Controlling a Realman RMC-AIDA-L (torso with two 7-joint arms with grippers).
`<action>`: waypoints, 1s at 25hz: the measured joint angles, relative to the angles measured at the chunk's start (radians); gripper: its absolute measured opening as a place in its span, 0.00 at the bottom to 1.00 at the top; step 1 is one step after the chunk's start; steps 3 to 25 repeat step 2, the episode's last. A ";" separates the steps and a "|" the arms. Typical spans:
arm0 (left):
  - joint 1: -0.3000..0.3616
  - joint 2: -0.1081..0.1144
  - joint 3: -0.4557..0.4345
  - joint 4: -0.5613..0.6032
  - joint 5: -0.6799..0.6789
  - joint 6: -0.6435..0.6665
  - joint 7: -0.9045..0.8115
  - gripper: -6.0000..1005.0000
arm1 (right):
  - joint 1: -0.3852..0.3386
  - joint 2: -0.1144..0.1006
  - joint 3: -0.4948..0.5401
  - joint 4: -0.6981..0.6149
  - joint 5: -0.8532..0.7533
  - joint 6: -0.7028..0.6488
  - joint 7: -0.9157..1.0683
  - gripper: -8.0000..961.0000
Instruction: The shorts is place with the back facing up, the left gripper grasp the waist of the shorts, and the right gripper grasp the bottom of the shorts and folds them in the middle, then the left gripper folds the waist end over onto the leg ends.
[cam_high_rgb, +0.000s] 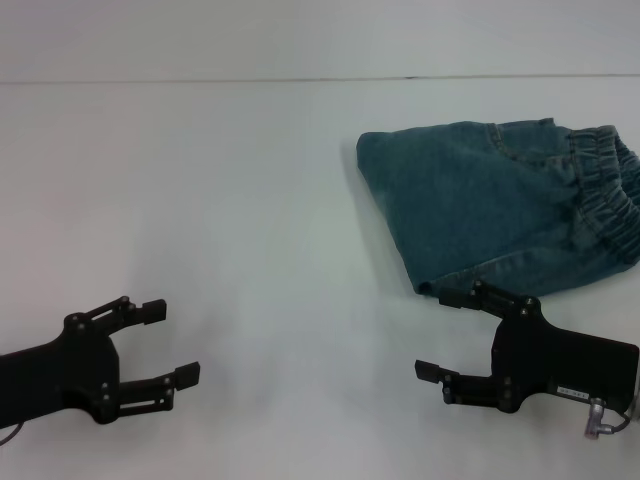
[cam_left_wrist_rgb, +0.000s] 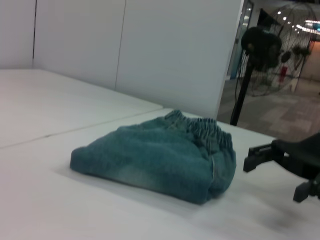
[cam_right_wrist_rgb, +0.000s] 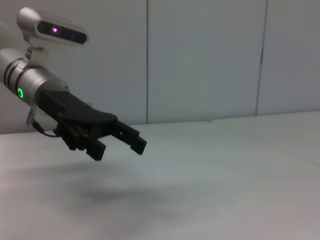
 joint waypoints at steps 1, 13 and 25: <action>0.001 0.001 -0.008 0.001 0.010 0.002 0.000 0.92 | 0.000 0.000 0.000 0.000 0.000 -0.005 0.000 0.95; 0.002 0.002 -0.018 0.002 0.018 0.005 0.001 0.92 | 0.000 0.000 0.000 -0.001 0.000 -0.007 0.000 0.95; 0.002 0.002 -0.018 0.002 0.018 0.005 0.001 0.92 | 0.000 0.000 0.000 -0.001 0.000 -0.007 0.000 0.95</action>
